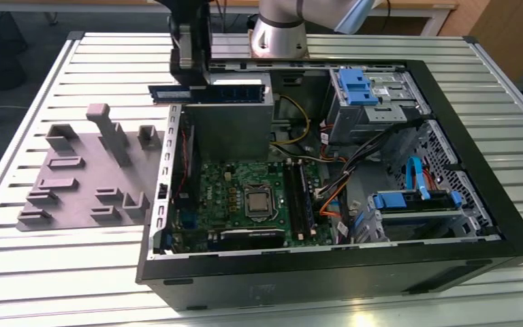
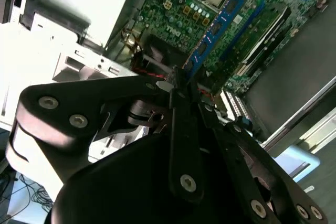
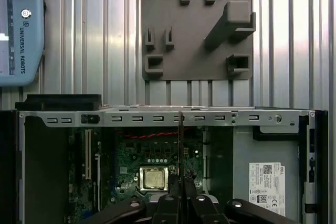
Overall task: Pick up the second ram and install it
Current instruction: 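Pick up the second ram and move it above second insertion slot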
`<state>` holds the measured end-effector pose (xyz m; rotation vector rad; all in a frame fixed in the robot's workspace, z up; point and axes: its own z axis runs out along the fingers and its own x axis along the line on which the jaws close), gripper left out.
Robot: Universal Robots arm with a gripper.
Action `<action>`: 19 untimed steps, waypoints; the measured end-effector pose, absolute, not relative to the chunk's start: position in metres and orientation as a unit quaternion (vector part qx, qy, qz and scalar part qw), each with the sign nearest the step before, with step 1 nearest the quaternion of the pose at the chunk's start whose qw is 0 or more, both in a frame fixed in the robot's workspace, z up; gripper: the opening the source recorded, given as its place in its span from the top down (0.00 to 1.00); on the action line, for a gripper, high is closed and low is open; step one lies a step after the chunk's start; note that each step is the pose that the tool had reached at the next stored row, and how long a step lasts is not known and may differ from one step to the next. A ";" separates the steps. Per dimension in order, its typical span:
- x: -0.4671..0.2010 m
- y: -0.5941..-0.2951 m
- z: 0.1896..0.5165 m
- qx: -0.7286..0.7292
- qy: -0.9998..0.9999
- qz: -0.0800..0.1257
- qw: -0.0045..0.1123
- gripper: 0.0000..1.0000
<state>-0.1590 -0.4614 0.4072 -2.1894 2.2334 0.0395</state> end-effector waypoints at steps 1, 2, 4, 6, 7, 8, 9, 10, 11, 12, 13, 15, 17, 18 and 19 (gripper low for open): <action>-0.156 -0.461 0.407 -0.700 0.714 0.013 0.007 0.86; -0.154 -0.461 0.407 -0.700 0.714 0.013 0.007 0.86; -0.150 -0.461 0.407 -0.700 0.714 0.013 0.007 0.86; -0.146 -0.461 0.407 -0.700 0.714 0.013 0.007 0.86; -0.144 -0.461 0.407 -0.700 0.714 0.013 0.007 0.86; -0.142 -0.461 0.407 -0.700 0.714 0.013 0.007 0.86; -0.140 -0.461 0.407 -0.700 0.714 0.013 0.007 0.86; -0.138 -0.461 0.407 -0.700 0.714 0.013 0.007 0.86; -0.136 -0.461 0.407 -0.700 0.714 0.013 0.007 0.86; -0.134 -0.461 0.407 -0.700 0.714 0.013 0.007 0.86; -0.132 -0.461 0.407 -0.700 0.714 0.013 0.007 0.86; -0.128 -0.461 0.407 -0.700 0.714 0.013 0.007 0.86; -0.123 -0.461 0.407 -0.700 0.714 0.013 0.007 0.86; -0.120 -0.461 0.407 -0.700 0.714 0.013 0.007 0.86; -0.118 -0.461 0.407 -0.700 0.714 0.013 0.007 0.86</action>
